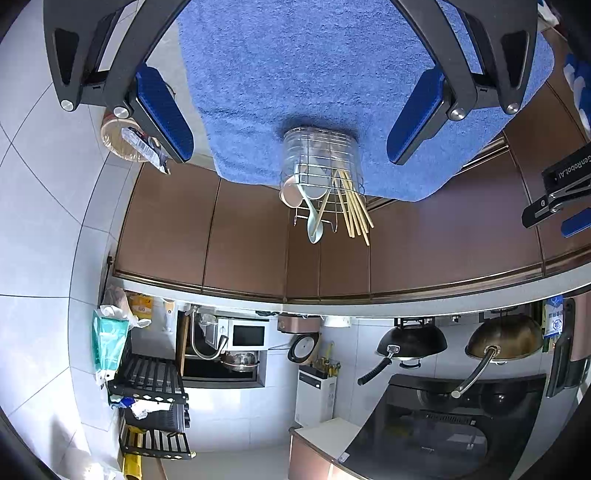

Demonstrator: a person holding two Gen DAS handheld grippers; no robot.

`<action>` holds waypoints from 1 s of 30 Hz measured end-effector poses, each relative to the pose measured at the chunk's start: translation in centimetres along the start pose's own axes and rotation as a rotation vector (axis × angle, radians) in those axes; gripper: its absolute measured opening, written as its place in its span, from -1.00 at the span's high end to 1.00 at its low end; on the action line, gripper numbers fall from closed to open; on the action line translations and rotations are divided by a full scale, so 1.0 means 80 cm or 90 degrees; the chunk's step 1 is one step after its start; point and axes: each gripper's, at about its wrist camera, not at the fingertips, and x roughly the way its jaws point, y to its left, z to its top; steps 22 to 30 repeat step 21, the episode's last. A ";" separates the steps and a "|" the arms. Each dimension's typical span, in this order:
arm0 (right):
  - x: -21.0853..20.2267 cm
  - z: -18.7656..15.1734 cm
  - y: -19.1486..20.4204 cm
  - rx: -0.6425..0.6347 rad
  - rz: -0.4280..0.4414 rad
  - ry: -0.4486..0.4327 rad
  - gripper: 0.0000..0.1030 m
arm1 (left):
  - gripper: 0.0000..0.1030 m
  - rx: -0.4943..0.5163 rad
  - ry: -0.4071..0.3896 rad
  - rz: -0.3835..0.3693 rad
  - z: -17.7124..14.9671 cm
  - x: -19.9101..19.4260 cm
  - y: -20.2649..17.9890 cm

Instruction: Organize utensils

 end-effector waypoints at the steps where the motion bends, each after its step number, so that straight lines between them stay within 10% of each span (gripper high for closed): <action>1: 0.000 0.000 0.000 0.000 0.000 -0.001 -0.99 | -0.59 0.000 -0.001 -0.001 0.000 0.000 0.000; 30: -0.005 0.003 -0.004 0.005 -0.006 -0.006 -0.99 | -0.59 -0.011 0.004 -0.007 0.003 -0.005 0.002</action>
